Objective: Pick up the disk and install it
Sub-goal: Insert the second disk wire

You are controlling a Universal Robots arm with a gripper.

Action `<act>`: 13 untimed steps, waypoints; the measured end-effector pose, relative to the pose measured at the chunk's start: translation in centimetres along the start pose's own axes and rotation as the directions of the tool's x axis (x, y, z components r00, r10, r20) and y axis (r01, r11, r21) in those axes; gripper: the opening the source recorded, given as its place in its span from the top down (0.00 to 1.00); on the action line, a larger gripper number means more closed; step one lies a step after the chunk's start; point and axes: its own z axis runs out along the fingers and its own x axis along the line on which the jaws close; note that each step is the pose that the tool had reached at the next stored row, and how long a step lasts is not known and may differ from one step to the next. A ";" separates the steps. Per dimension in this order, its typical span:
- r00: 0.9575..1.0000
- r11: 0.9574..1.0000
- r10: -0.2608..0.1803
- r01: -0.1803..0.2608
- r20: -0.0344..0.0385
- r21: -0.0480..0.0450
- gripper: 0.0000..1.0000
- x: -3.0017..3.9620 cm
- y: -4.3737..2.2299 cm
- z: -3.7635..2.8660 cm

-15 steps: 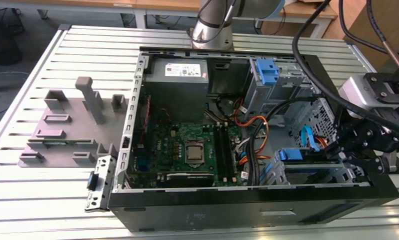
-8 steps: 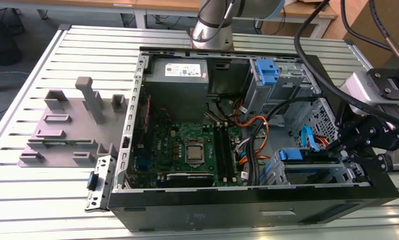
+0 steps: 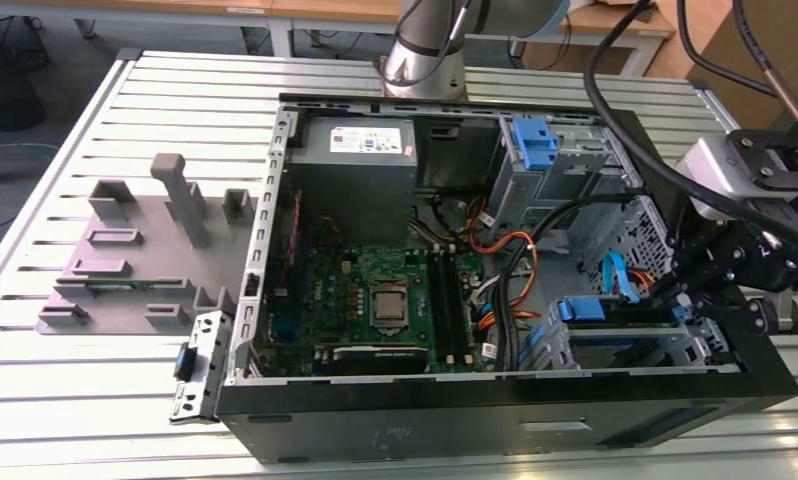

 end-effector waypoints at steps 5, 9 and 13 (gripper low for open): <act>1.000 1.000 0.000 0.000 0.000 0.001 0.84 -0.02 0.24 0.12; 1.000 1.000 0.000 0.000 0.000 0.001 0.84 -0.02 0.25 0.12; 1.000 1.000 0.002 -0.002 0.001 -0.019 0.84 -0.03 0.24 0.13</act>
